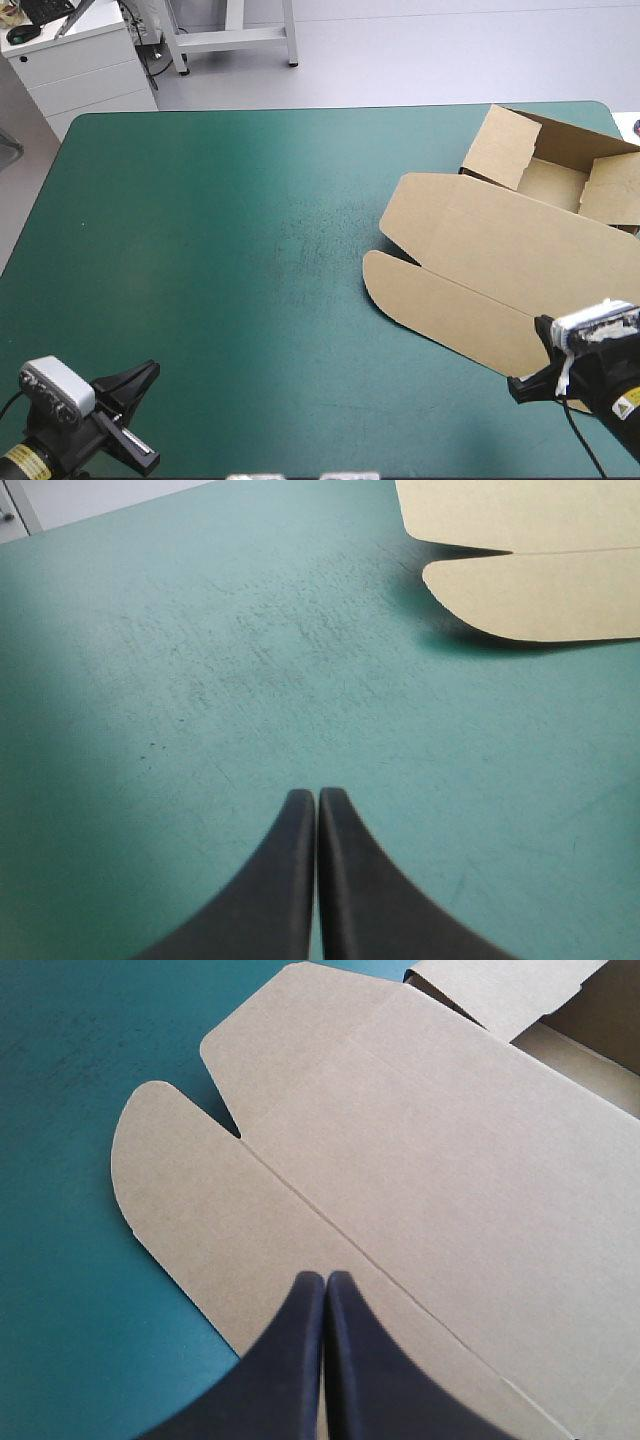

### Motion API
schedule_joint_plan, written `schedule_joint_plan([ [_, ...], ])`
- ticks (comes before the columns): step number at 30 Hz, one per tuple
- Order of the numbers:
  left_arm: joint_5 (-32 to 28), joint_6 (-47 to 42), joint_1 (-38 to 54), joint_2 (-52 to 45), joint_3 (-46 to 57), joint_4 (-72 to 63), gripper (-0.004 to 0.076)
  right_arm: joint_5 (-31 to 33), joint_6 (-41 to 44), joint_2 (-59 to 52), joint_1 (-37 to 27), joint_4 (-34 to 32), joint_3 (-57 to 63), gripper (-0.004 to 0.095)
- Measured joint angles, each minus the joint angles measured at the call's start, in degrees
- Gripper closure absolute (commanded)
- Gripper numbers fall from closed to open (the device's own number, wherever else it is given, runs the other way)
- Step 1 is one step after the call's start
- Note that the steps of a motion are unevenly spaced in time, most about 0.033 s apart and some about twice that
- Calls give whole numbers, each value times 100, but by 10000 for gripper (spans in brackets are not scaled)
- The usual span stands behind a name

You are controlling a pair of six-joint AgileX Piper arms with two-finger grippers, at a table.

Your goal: Fold the box

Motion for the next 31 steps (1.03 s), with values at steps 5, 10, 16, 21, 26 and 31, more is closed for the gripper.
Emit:
schedule_joint_plan([
  [5, -39, 0, 0, -738, 426, 71, 734, -383, 0, -830, 0, -17, 784, 928],
  [10, -54, 0, 0, -1122, 615, 77, 734, -722, 139, -1578, 0, -112, 1349, 928],
  [16, -70, 0, 0, -1147, 633, 84, 734, -828, 869, -2319, 0, -480, 1680, 928],
  [21, -76, 0, 0, -1147, 644, 86, 734, -733, 1366, -2576, 0, -742, 1733, 928],
  [26, -81, -5, 0, -1147, 651, 86, 734, -696, 1598, -2583, 0, -864, 1757, 928],
  [31, -92, -18, 0, -1147, 651, 86, 734, -696, 1663, -2583, 0, -895, 1758, 928],
])
